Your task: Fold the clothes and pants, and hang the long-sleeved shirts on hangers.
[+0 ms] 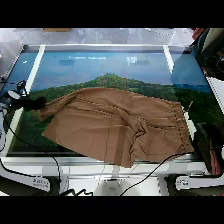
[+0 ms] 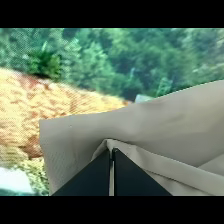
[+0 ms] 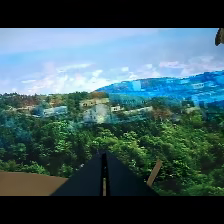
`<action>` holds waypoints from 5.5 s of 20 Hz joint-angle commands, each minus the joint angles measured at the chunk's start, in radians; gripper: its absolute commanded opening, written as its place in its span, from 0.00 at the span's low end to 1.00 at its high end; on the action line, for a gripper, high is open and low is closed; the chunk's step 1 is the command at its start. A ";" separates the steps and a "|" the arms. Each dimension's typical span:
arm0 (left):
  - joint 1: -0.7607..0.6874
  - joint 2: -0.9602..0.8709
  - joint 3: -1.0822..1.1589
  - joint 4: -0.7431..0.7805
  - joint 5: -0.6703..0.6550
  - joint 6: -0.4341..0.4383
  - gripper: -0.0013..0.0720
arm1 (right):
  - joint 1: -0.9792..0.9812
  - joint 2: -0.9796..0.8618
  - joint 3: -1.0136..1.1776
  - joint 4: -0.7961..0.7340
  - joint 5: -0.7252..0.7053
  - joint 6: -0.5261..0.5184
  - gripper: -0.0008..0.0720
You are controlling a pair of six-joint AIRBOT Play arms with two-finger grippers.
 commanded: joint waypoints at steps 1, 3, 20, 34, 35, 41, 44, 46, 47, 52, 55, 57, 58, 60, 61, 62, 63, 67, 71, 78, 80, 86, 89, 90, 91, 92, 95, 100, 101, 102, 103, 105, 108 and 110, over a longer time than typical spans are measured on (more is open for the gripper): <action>-0.002 0.030 0.051 -0.001 0.005 0.052 0.03 | 0.000 -0.001 0.000 0.000 -0.014 0.000 0.06; -0.013 0.044 0.126 -0.004 0.005 0.068 0.03 | 0.000 -0.001 0.000 0.000 -0.024 0.000 0.06; -0.045 0.077 0.542 0.188 -0.285 0.327 0.02 | 0.000 -0.001 0.000 -0.019 -0.040 -0.002 0.05; 0.064 0.005 0.299 0.226 -0.256 0.558 0.03 | -0.283 -0.082 -0.299 0.314 0.375 -0.250 0.04; 0.058 0.005 0.299 0.226 -0.255 0.558 0.03 | -0.311 -0.085 -0.355 0.368 0.369 -0.274 0.04; 0.034 0.003 0.299 0.226 -0.241 0.558 0.03 | -0.412 -0.153 -0.626 0.516 0.229 -0.251 0.69; 0.026 0.000 0.299 0.227 -0.241 0.558 0.03 | -0.409 -0.207 -0.638 0.602 0.168 -0.269 0.72; 0.022 0.000 0.299 0.226 -0.235 0.558 0.03 | -0.404 -0.233 -0.638 0.673 0.111 -0.317 0.74; 0.016 0.000 0.299 0.227 -0.226 0.558 0.03 | -0.395 -0.243 -0.637 0.668 0.087 -0.317 0.75; -0.014 0.000 0.299 0.227 -0.175 0.558 0.03 | -0.330 -0.309 -0.636 0.678 0.079 -0.366 0.79; -0.018 0.000 0.299 0.229 -0.122 0.558 0.03 | -0.269 -0.314 -0.636 0.687 0.080 -0.406 0.79; -0.021 0.000 0.299 0.229 -0.099 0.558 0.03 | -0.232 -0.314 -0.635 0.710 0.077 -0.449 0.78; -0.023 0.000 0.299 0.229 -0.091 0.558 0.03 | -0.217 -0.314 -0.626 0.712 0.075 -0.473 0.75; -0.024 0.000 0.299 0.229 -0.074 0.558 0.03 | -0.198 -0.313 -0.581 0.713 0.074 -0.492 0.39; -0.024 0.000 0.299 0.227 -0.068 0.558 0.03 | -0.192 -0.313 -0.547 0.714 0.073 -0.493 0.18; -0.024 0.000 0.299 0.226 -0.064 0.558 0.03 | -0.192 -0.313 -0.504 0.714 0.065 -0.494 0.05; -0.024 0.000 0.299 0.226 -0.052 0.558 0.03 | -0.192 -0.313 -0.457 0.716 0.052 -0.494 0.05; -0.032 0.001 0.299 0.106 0.177 0.558 0.03 | -0.192 -0.313 -0.305 0.722 -0.052 -0.427 0.05; -0.061 0.000 0.299 0.021 0.333 0.559 0.03 | -0.152 -0.313 -0.238 0.728 -0.251 -0.399 0.05; -0.076 -0.047 0.298 0.023 0.263 0.573 0.03 | -0.069 -0.314 -0.238 0.723 -0.538 -0.398 0.05; -0.076 -0.071 0.297 0.023 0.218 0.573 0.03 | -0.069 -0.314 -0.238 0.723 -0.550 -0.399 0.05; -0.074 -0.092 0.297 0.051 0.098 0.573 0.79 | -0.069 -0.313 -0.238 0.721 -0.550 -0.400 0.05; -0.074 -0.083 0.297 0.072 0.092 0.545 1.00 | -0.069 -0.313 -0.238 0.689 -0.550 -0.400 0.28; -0.074 -0.076 0.297 0.072 0.092 0.545 1.00 | -0.069 -0.313 -0.238 0.667 -0.550 -0.400 0.58; -0.074 -0.068 0.297 0.072 0.093 0.545 1.00 | -0.069 -0.312 -0.238 0.654 -0.546 -0.399 0.65; -0.074 -0.056 0.297 0.072 0.092 0.545 1.00 | -0.070 -0.309 -0.238 0.644 -0.540 -0.399 0.65; -0.074 -0.006 0.297 0.111 0.053 0.542 0.99 | -0.077 -0.279 -0.238 0.571 -0.536 -0.386 0.65; -0.059 0.096 0.297 0.320 -0.243 0.303 0.25 | -0.149 -0.187 -0.238 0.489 -0.452 -0.331 0.63; -0.041 0.098 0.297 0.309 -0.333 0.301 0.24 | -0.167 -0.170 -0.238 0.485 -0.418 -0.331 0.63; -0.017 0.097 0.294 0.291 -0.432 0.301 0.11 | -0.187 -0.153 -0.238 0.480 -0.380 -0.330 0.63; 0.013 0.097 0.282 0.254 -0.508 0.294 0.04 | -0.206 -0.140 -0.238 0.475 -0.342 -0.328 0.63; 0.084 0.101 0.240 0.106 -0.645 0.279 0.03 | -0.239 -0.123 -0.238 0.449 -0.267 -0.328 0.63; 0.148 0.203 0.077 -0.035 -0.636 0.284 0.03 | -0.293 -0.113 -0.238 0.389 -0.130 -0.328 0.63; 0.150 0.337 -0.079 -0.013 -0.551 0.286 0.03 | -0.329 -0.113 -0.238 0.366 -0.044 -0.328 0.61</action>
